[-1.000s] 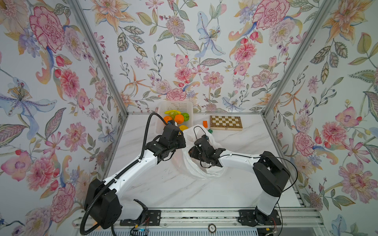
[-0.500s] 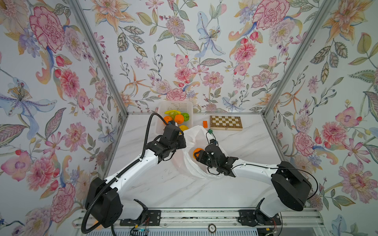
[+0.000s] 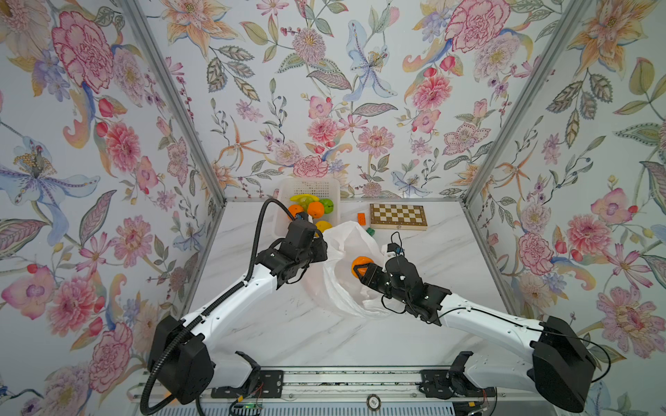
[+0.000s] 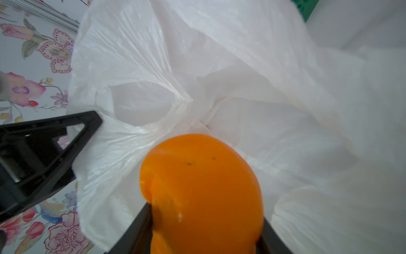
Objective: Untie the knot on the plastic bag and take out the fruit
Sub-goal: 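Lift the orange out of the bag with the right gripper toward the left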
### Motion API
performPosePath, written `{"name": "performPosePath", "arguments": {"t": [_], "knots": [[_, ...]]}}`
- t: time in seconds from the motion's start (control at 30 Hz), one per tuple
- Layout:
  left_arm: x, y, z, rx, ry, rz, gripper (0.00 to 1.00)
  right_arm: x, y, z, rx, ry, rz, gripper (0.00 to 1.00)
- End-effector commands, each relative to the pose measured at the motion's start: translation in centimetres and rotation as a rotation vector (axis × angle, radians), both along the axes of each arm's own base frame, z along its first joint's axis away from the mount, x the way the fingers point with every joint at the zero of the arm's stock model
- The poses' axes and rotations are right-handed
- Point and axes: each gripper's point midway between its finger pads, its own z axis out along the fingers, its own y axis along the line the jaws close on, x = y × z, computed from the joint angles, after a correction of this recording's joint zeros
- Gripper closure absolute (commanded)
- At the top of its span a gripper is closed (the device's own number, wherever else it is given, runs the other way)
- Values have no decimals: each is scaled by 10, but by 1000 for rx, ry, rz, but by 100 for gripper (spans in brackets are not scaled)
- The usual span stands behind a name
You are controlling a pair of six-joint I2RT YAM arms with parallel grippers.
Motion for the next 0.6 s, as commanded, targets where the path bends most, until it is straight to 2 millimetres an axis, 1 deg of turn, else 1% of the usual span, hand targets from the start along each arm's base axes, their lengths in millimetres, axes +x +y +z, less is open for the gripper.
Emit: {"name": "performPosePath", "arguments": {"t": [0.0,0.03,0.13,0.2,0.3,0.4,0.5,0.57], "knots": [[-5,-6,36,-30,-71,-52,54,-2,-19,16,-28,-47,-3,69],[-6,-8,43,-32,-89,-63,52,-3,-22,23,-22,-61,-1,69],[-10,-16,72,-51,-174,-111,48,-3,-32,51,8,-113,8,69],[-15,-24,95,-71,-249,-163,45,-4,-38,68,33,-135,22,69],[-25,-36,127,-80,-378,-259,38,-4,-43,88,51,-147,52,69],[-38,-45,152,-62,-512,-354,36,-5,-42,107,49,-135,115,69],[-52,-54,167,-32,-629,-456,32,-7,-36,125,96,-91,201,67],[-58,-58,168,-3,-654,-505,29,-11,-29,137,129,-70,262,66]]}}
